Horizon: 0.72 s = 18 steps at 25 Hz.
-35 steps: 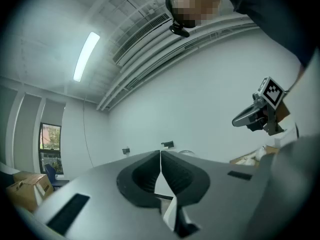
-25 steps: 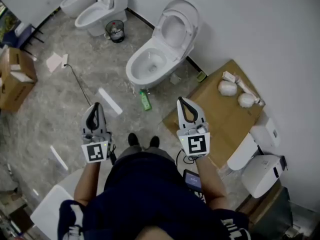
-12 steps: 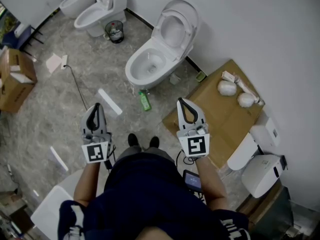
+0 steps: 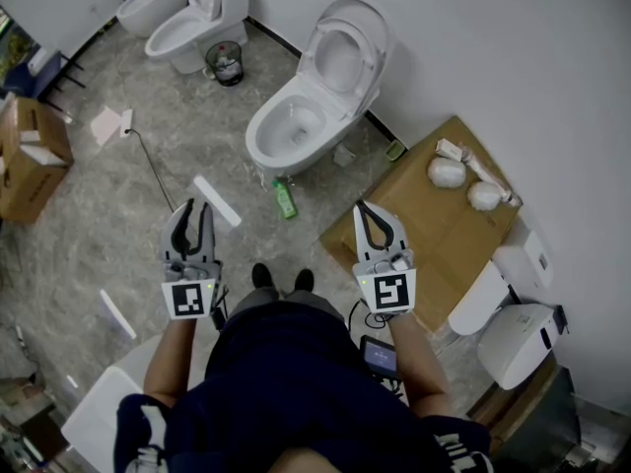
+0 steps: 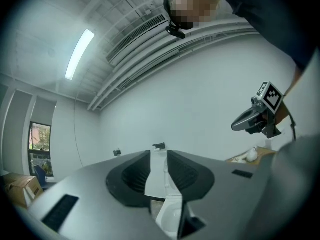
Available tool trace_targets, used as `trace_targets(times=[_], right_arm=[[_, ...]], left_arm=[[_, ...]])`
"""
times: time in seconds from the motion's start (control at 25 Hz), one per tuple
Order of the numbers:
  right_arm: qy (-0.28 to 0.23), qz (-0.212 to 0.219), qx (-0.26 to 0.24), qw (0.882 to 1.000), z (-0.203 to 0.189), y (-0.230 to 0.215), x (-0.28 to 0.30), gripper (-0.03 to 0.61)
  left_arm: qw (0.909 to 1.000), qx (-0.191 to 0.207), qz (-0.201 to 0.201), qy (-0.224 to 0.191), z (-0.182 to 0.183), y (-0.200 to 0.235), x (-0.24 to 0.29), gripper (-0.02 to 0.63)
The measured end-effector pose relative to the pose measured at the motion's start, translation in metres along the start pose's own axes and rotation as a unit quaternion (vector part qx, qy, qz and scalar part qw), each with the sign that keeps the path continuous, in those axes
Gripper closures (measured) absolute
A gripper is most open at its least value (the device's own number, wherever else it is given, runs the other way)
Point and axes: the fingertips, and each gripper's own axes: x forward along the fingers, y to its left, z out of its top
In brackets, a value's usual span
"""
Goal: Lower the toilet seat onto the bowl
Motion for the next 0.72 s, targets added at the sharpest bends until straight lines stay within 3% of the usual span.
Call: trace_targets(times=[0.08, 0.72], right_arm=[[0.007, 0.001, -0.001, 1.000, -0.005, -0.001, -0.004, 0.558], [0.008, 0.000, 0.007, 1.000, -0.010, -0.012, -0.019, 0.558]], left_arm=[[1.0000, -0.001, -0.008, 0.000, 0.001, -0.004, 0.002, 0.472], [0.9992, 0.006, -0.038, -0.013, 0.012, -0.021, 0.022, 0.334]])
